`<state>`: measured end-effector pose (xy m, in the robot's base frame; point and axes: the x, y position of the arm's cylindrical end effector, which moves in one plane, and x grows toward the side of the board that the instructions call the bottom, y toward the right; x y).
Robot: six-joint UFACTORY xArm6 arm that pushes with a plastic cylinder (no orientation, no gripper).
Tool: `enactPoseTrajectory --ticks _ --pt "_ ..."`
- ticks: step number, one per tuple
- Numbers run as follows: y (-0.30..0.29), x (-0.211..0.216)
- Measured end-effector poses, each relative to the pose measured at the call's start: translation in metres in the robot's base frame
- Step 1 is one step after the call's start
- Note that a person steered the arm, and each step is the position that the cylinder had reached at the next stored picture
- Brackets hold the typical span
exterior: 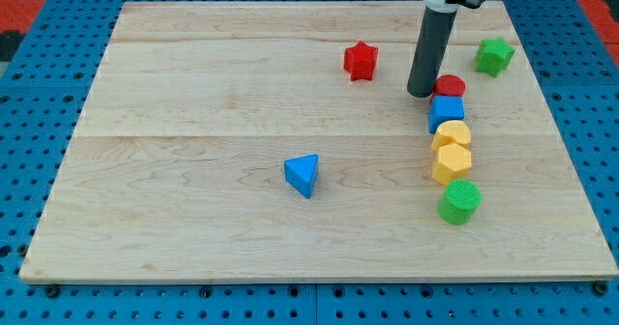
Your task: Push green star above to the red circle
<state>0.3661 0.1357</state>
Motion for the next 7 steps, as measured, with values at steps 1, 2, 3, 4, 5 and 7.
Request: enactPoseTrajectory --ticks 1,2,3,4,5,7 --pt "0.021 -0.053" --pt "0.078 -0.108" --pt "0.125 -0.098" --pt "0.120 -0.074" --pt "0.102 -0.070" --pt "0.134 -0.077"
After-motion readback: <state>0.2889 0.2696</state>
